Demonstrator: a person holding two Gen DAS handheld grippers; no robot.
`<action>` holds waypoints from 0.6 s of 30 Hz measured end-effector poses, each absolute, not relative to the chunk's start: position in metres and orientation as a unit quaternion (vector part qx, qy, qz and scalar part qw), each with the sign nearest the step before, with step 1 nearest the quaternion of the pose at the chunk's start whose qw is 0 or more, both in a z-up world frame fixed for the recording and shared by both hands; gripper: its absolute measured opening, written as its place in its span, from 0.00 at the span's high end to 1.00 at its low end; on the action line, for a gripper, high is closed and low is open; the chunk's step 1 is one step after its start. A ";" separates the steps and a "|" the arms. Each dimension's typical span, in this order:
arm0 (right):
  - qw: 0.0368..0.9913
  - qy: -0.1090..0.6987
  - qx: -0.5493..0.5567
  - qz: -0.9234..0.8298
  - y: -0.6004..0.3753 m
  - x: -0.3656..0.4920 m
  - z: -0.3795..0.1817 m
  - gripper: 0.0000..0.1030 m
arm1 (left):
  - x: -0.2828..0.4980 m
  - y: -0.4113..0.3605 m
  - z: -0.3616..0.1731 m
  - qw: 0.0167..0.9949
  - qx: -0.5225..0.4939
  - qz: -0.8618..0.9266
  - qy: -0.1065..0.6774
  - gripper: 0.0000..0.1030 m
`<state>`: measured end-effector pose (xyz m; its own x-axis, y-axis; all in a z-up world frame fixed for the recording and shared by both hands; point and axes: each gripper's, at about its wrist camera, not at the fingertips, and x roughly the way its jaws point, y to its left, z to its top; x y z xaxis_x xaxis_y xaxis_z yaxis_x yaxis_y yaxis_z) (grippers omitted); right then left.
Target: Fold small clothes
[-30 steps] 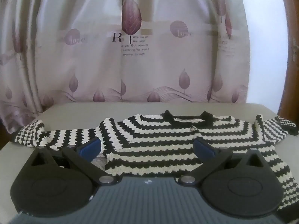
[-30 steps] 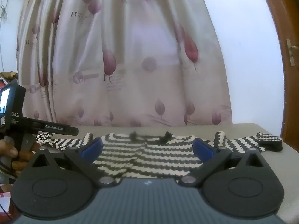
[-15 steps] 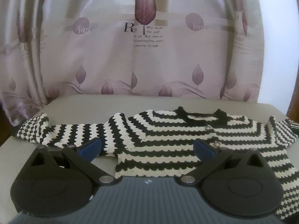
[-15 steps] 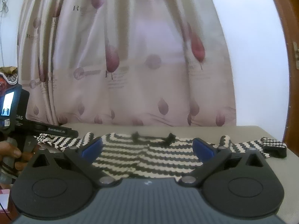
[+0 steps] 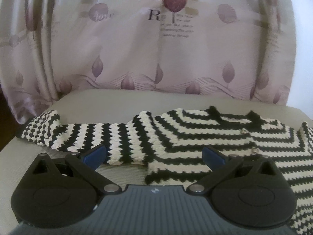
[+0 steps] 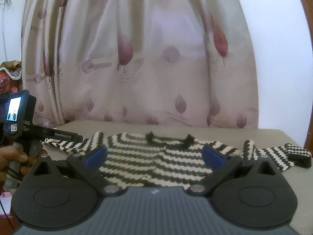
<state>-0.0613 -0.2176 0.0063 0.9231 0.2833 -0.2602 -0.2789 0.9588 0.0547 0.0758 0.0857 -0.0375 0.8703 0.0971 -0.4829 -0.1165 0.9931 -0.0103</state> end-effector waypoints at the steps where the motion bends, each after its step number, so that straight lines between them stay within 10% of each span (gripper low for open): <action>1: 0.980 0.137 0.007 0.146 -0.216 -0.059 0.006 0.00 | 0.079 0.093 -0.039 0.966 -0.027 0.054 0.252 0.00; 11: 0.972 0.168 -0.004 0.163 -0.200 -0.035 -0.002 0.00 | 0.103 0.219 -0.051 0.954 -0.101 0.124 0.253 0.02; 18: 0.968 0.185 -0.008 0.168 -0.193 -0.022 -0.010 0.00 | 0.114 0.367 -0.071 0.905 -0.265 0.202 0.265 0.22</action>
